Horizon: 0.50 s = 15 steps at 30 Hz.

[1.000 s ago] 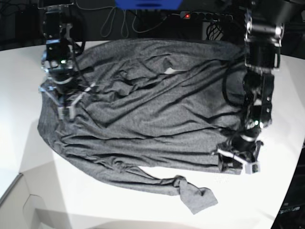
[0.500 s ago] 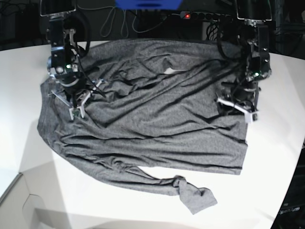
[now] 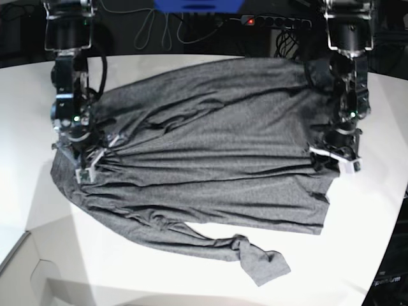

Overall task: Layout the t-shirt on the table in an organized manner, then fold the t-shirt properly
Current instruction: 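Move the left gripper toward the collar and grasp the shirt edge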

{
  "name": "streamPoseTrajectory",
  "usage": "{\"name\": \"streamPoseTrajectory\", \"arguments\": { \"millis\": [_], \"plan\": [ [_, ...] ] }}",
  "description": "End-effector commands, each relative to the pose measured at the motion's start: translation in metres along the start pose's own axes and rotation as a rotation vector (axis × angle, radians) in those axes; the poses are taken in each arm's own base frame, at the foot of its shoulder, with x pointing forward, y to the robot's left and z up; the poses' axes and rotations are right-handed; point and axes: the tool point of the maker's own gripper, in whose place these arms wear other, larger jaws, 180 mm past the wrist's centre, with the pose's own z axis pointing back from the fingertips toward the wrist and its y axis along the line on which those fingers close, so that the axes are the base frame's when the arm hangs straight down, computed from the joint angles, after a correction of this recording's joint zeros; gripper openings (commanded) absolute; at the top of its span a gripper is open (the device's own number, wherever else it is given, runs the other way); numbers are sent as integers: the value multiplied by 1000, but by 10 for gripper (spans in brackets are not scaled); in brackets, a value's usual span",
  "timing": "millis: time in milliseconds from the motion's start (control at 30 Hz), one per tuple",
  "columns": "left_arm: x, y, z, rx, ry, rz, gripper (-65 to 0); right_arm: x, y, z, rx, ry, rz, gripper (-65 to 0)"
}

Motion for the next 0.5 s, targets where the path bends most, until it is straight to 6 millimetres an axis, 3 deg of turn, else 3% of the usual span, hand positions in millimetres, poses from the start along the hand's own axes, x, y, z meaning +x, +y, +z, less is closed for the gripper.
{"name": "streamPoseTrajectory", "arguments": {
  "millis": [0, 233, 400, 467],
  "plan": [
    [-22, 16, -1, 62, 112, 5, -358, -10, -15, -1, -37, 66, 21, -650],
    [27, 5, -24, 50, 46, 20, -358, 16, -22, -7, -49, 30, 15, -650],
    [70, -19, -16, -10, -63, 5, -358, 47, -15, 25, -51, -98, 46, -650],
    [73, -28, -5, -34, -63, -13, -358, 61, -13, 38, -53, -151, 58, -650]
  ]
}}
